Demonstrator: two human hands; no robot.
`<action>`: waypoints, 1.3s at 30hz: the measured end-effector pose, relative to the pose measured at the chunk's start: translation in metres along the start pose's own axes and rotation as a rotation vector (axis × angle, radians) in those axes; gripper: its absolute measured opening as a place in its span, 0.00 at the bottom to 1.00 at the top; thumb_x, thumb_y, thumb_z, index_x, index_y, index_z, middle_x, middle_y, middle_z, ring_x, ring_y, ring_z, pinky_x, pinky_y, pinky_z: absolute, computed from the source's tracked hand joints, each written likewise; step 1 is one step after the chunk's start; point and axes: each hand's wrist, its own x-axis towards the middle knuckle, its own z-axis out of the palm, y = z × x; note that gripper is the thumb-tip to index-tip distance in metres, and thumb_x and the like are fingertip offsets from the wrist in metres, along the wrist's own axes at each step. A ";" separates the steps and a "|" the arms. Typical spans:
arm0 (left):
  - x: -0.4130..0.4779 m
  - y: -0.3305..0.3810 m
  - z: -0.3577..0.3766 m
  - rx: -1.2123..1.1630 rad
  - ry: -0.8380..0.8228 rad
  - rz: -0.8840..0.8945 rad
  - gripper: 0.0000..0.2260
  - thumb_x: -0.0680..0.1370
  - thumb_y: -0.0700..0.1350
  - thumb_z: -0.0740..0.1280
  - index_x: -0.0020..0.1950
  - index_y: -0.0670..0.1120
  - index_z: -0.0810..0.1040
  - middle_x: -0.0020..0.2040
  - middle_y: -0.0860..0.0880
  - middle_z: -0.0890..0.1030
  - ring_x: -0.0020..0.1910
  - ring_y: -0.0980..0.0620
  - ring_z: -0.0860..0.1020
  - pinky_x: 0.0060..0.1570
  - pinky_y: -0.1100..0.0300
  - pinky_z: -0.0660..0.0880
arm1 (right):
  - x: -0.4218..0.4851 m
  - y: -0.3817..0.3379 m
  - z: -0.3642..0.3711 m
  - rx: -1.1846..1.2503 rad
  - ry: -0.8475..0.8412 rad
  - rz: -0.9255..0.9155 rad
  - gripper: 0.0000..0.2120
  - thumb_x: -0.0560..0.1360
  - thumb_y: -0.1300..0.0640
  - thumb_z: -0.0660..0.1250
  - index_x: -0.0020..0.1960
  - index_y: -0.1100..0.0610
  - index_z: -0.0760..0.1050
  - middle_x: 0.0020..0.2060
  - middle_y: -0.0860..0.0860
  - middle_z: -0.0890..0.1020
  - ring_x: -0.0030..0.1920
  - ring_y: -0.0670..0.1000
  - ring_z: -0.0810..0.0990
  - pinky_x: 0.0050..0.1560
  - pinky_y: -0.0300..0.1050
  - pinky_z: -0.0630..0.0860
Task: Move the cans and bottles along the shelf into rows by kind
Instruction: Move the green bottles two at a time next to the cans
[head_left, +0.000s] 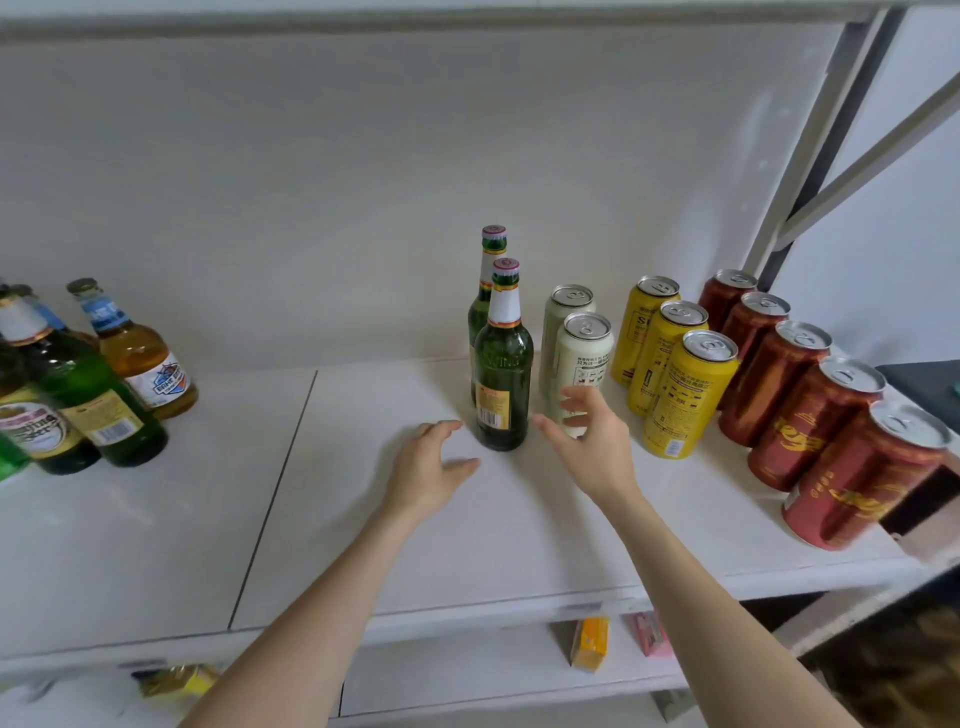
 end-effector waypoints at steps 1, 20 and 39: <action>-0.011 0.000 -0.003 0.035 0.010 0.006 0.25 0.73 0.49 0.75 0.68 0.45 0.75 0.63 0.45 0.78 0.63 0.47 0.76 0.60 0.62 0.67 | -0.008 0.001 -0.005 -0.045 0.003 -0.010 0.22 0.72 0.47 0.75 0.62 0.53 0.73 0.54 0.46 0.81 0.51 0.49 0.80 0.50 0.50 0.79; -0.214 -0.025 -0.073 0.658 0.157 0.177 0.27 0.72 0.50 0.75 0.69 0.43 0.76 0.70 0.37 0.73 0.71 0.36 0.70 0.68 0.39 0.67 | -0.171 -0.034 -0.017 -0.933 -0.203 -0.267 0.38 0.78 0.39 0.63 0.80 0.51 0.51 0.79 0.53 0.57 0.78 0.57 0.55 0.75 0.59 0.54; -0.253 -0.180 -0.242 0.823 0.081 0.191 0.30 0.81 0.59 0.58 0.80 0.51 0.55 0.81 0.42 0.54 0.80 0.42 0.50 0.77 0.43 0.47 | -0.272 -0.153 0.158 -0.928 -0.140 -0.257 0.38 0.78 0.38 0.61 0.80 0.51 0.49 0.80 0.54 0.54 0.80 0.58 0.51 0.76 0.62 0.49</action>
